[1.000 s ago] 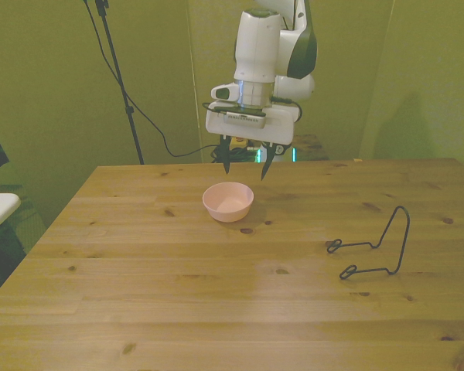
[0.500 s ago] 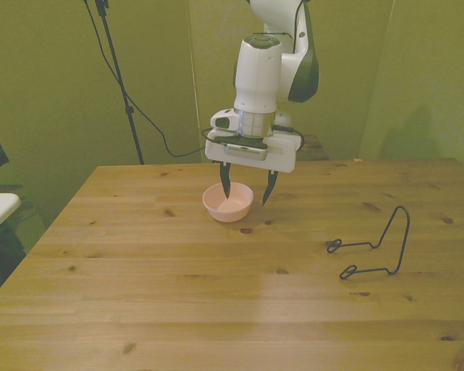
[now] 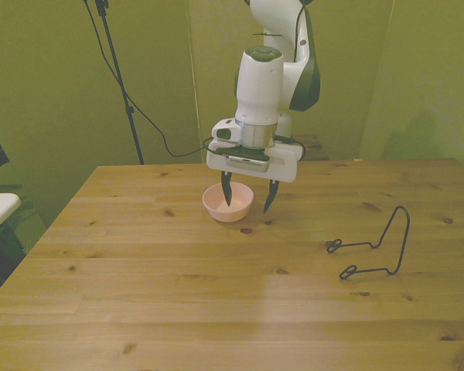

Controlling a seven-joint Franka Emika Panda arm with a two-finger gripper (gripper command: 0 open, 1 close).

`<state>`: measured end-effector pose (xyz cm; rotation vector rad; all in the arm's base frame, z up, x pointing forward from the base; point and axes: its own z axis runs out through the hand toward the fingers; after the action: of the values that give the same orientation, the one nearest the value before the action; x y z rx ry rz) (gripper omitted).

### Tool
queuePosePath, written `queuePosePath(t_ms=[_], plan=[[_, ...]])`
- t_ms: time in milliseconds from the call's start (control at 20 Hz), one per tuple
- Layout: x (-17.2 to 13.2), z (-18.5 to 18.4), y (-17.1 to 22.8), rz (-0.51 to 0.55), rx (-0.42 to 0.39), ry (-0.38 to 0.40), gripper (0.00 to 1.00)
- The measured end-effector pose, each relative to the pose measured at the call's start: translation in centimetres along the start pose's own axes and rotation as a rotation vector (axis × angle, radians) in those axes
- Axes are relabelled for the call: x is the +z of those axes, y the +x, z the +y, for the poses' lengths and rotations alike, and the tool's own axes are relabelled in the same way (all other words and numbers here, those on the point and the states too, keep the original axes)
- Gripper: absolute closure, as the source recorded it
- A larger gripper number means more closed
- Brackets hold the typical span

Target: Load the bowl

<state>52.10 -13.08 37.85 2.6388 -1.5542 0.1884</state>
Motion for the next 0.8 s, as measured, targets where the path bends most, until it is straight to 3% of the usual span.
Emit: queuePosePath(t_ms=[800], plan=[[1.7,0.7,-0.6,-0.030,0.004,-0.030,1.00]])
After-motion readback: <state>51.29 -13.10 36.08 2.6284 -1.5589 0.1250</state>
